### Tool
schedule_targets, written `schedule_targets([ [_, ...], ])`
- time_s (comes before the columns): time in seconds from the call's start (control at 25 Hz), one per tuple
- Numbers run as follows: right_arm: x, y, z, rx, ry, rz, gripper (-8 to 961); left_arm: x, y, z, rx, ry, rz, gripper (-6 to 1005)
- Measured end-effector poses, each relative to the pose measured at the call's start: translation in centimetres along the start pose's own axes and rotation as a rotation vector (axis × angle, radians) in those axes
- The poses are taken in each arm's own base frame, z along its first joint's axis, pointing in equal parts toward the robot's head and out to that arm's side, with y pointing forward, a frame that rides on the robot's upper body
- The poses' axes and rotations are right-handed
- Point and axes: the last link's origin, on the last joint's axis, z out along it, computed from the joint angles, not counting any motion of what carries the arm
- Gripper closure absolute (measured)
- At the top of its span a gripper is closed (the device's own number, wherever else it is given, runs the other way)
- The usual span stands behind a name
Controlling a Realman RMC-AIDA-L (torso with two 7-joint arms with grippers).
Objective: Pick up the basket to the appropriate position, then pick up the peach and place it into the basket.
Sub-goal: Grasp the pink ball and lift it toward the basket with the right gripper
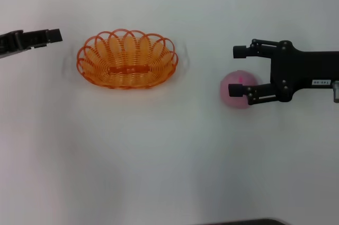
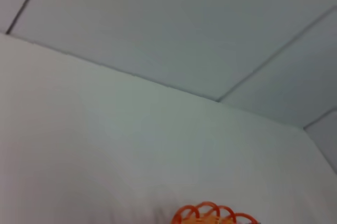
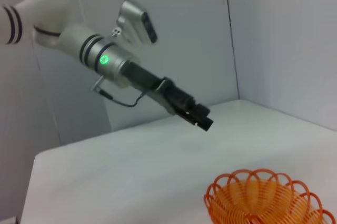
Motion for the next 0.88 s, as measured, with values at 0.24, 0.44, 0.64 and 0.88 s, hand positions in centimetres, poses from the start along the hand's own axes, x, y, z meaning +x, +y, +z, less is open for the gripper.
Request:
schedule_targets([
  [0.24,-0.6,-0.2,0.9,0.002,-0.025,0.049,15,-0.7,0.9,-0.9,-0.068,-0.058,0.207,419],
  [0.44,-0.8,-0.5,1.6,0.022,-0.040,0.089,15,-1.8,1.2,-1.6,-0.101,-0.128,0.399,419],
  [0.64,-1.3,-1.0,1.8,0.045,-0.068,0.103,15,-2.8,1.1,-1.8,-0.096,-0.219,0.537,425],
  [0.88,-1.5,-1.5,2.3,0.059,-0.065,0.124,15,-3.7,1.5,-1.6,-0.141,-0.246,0.658,433],
])
